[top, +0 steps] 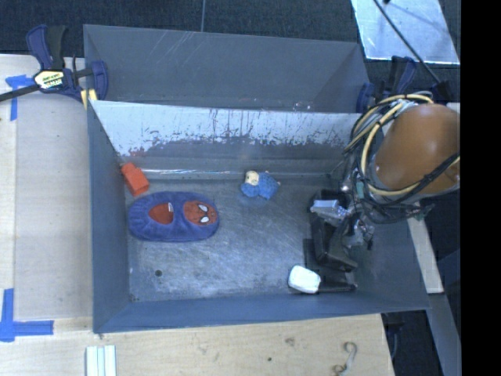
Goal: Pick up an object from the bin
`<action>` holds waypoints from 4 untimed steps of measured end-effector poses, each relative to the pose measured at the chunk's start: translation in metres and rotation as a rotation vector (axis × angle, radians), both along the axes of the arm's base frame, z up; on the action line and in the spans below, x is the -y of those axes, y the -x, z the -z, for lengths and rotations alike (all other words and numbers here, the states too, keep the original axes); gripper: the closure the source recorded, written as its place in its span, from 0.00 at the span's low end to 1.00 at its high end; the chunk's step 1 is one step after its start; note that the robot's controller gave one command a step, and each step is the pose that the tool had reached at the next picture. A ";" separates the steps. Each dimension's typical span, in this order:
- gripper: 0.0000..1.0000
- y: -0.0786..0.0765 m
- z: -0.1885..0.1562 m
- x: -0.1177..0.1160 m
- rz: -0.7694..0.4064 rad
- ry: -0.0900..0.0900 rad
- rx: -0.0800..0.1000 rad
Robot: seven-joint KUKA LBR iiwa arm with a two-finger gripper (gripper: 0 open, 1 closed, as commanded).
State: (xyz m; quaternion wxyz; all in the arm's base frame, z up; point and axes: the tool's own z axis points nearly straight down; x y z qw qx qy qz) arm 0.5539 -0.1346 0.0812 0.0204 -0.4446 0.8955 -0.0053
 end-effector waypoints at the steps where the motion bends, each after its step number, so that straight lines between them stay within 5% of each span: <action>1: 1.00 -0.017 -0.006 0.003 0.008 0.010 -0.048; 2: 1.00 -0.014 -0.180 0.011 -0.022 0.012 -0.029; 3: 1.00 -0.002 -0.087 -0.010 0.111 0.004 -0.046; 4: 0.00 -0.004 -0.091 -0.008 0.113 0.005 -0.039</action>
Offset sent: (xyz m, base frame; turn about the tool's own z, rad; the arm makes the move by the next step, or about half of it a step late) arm 0.0170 -0.0012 0.0046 0.0054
